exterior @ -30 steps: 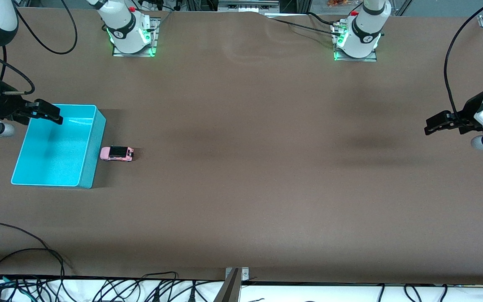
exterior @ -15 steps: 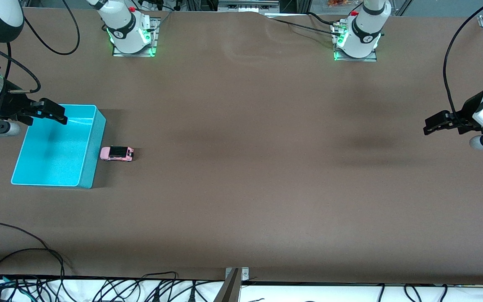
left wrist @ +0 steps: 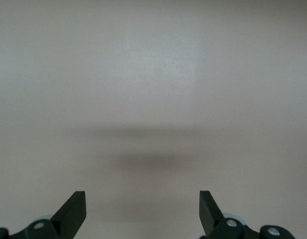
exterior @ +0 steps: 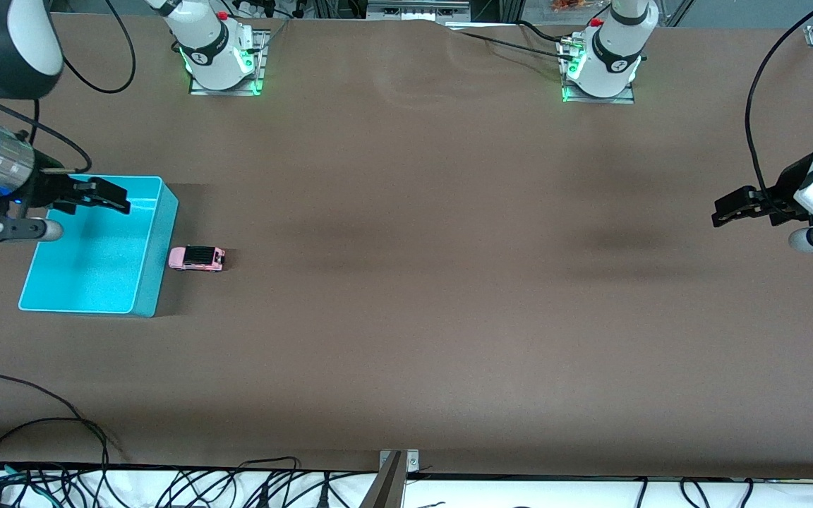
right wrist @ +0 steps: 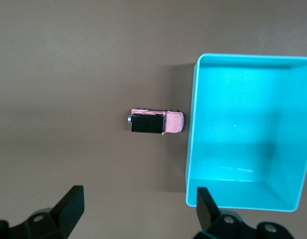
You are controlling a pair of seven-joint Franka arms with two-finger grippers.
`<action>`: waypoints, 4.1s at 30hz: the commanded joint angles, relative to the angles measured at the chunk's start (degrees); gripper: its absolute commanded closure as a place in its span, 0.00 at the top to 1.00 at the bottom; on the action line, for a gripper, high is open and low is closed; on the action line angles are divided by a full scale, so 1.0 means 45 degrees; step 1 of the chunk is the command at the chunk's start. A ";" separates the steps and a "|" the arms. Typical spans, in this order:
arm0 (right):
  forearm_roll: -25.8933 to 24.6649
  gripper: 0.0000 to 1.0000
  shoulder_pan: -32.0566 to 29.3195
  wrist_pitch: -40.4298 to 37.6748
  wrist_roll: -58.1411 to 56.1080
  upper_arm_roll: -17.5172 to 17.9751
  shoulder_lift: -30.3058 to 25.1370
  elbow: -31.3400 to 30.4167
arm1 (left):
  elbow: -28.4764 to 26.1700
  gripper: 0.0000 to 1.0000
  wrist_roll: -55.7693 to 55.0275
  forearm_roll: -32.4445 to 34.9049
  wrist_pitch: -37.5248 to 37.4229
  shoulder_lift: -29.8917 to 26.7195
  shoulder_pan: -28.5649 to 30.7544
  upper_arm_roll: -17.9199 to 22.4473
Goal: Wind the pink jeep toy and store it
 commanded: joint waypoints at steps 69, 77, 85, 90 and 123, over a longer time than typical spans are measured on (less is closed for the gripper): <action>-0.2415 1.00 0.0060 1.3389 1.6262 0.0400 0.2789 -0.7242 | -0.0381 1.00 0.0268 0.0184 0.0186 -0.0255 0.0019 -0.0042; -0.2395 0.99 0.0060 1.3467 1.6341 0.0107 0.3121 -0.7183 | -0.0381 1.00 0.0268 0.0184 0.0186 -0.0255 0.0019 -0.0042; -0.2376 0.97 0.0060 1.3506 1.6400 0.0048 0.3336 -0.7183 | -0.0381 1.00 0.0249 0.0184 0.0186 -0.0255 0.0019 -0.0042; -0.2395 0.77 0.0060 1.3623 1.6400 0.0048 0.3512 -0.7183 | -0.0381 1.00 0.0268 0.0184 0.0186 -0.0255 0.0019 -0.0042; -0.2395 0.00 0.0333 0.9428 1.4040 0.0888 -0.0081 -0.6403 | -0.0381 1.00 0.0249 0.0184 0.0186 -0.0255 0.0019 -0.0042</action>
